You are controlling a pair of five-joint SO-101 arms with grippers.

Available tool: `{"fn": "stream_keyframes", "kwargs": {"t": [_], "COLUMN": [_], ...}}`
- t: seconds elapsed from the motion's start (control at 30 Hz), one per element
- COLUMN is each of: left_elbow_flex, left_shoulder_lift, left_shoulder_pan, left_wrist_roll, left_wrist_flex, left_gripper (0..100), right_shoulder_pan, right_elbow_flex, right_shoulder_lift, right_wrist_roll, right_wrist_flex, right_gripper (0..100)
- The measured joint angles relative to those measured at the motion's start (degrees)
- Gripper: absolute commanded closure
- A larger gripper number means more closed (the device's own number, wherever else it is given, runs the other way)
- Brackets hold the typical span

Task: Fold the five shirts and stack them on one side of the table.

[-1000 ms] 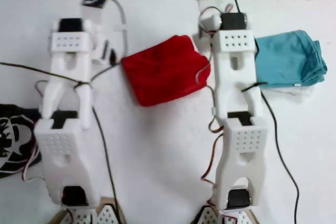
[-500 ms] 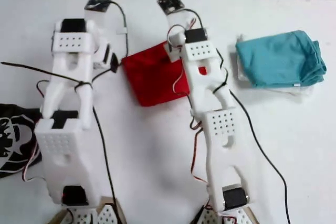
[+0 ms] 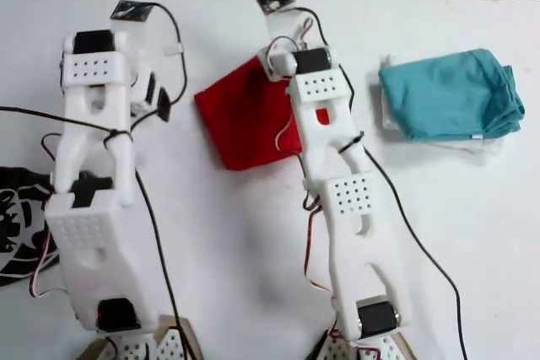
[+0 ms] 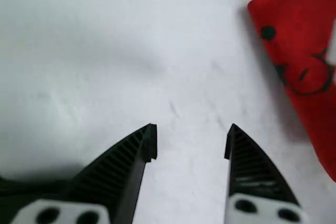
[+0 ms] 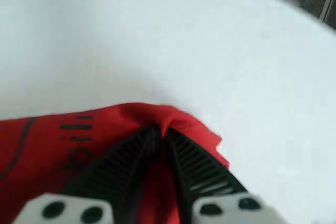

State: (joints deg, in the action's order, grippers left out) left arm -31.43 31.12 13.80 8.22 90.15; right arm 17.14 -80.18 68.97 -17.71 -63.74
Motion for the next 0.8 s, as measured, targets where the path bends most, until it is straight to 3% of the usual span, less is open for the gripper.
{"fn": "stream_keyframes", "kwargs": {"t": [0.17,0.37,0.5,0.67,0.8], "left_elbow_flex": [0.00,0.00,0.00,0.00,0.00], "left_shoulder_lift": [0.00,0.00,0.00,0.00,0.00], "left_shoulder_pan": [0.09,0.00,0.00,-0.70,-5.54], "left_wrist_roll": [-0.09,-0.09,0.00,-0.18,-1.32], "left_wrist_flex": [0.70,0.70,0.70,0.70,0.70], "left_gripper": [77,77,77,77,77], "right_shoulder_pan": [0.00,0.00,-0.97,-3.87,-4.13], "right_elbow_flex": [-0.44,1.23,-4.13,-11.08,-11.87], "right_shoulder_lift": [0.35,0.35,0.35,0.35,0.35], "right_wrist_roll": [0.00,0.00,0.00,0.00,0.00], "right_wrist_flex": [3.25,0.18,-7.03,-18.37,-27.52], "right_gripper": [97.4,80.7,84.8,97.9,95.8]}}
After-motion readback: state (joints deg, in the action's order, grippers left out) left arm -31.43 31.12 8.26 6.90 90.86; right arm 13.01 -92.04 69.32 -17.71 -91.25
